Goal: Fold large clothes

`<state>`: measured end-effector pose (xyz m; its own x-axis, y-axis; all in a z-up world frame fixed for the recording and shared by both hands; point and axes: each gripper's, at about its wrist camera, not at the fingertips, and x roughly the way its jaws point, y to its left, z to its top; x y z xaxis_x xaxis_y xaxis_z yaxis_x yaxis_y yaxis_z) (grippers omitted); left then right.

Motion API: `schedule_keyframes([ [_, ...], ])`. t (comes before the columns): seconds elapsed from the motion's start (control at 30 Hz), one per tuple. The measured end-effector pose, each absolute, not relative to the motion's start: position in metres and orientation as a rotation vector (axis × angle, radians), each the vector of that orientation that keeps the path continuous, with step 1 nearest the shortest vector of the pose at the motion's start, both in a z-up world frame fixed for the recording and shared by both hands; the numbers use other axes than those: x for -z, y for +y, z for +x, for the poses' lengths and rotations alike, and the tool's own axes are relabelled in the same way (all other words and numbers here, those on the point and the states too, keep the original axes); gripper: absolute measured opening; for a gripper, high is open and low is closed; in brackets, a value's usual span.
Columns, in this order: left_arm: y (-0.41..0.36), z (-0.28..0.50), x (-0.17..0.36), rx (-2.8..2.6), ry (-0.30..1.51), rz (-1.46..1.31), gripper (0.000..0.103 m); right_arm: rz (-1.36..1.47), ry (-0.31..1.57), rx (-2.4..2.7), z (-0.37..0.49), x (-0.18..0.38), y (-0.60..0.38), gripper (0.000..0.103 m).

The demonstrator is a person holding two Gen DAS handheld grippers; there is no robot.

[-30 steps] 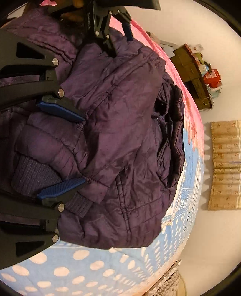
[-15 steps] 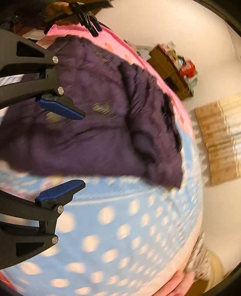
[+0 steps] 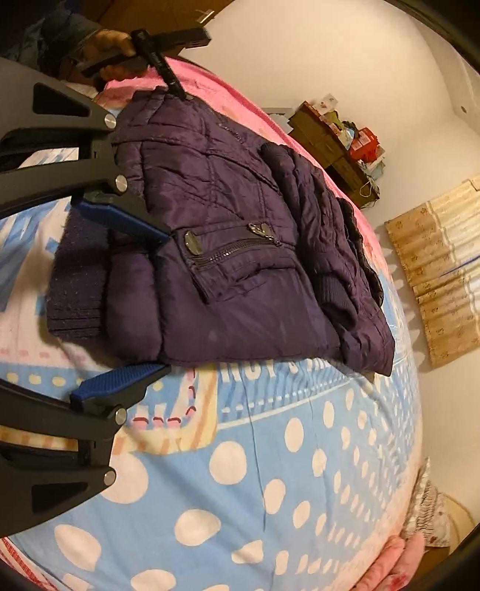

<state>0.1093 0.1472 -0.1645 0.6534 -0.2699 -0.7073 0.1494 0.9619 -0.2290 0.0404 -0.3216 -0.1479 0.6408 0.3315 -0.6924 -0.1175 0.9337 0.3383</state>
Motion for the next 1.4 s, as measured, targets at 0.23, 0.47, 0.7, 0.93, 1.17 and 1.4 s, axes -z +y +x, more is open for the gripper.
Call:
schedule_keyframes([
  [0.23,0.139,0.108,0.166,0.301,0.811,-0.166,0.062,0.341,0.796,-0.301,0.034,0.146,-0.329,0.043],
  [0.47,0.138,0.113,0.169,0.284,0.806,-0.187,0.071,0.387,0.787,-0.310,0.033,0.158,-0.333,0.047],
  [0.7,0.142,0.112,0.161,0.355,0.769,-0.202,0.030,0.472,0.774,-0.385,0.030,0.153,-0.340,0.035],
  [0.93,0.155,0.091,0.133,0.428,0.729,-0.248,0.023,0.434,0.801,-0.462,0.007,0.138,-0.331,0.029],
  [1.17,0.171,0.052,0.126,0.486,0.769,-0.262,0.023,0.508,0.817,-0.538,-0.044,0.137,-0.334,0.028],
  [1.4,0.179,0.067,0.087,0.537,0.749,-0.355,0.023,0.650,0.654,-0.622,-0.046,0.097,-0.345,0.026],
])
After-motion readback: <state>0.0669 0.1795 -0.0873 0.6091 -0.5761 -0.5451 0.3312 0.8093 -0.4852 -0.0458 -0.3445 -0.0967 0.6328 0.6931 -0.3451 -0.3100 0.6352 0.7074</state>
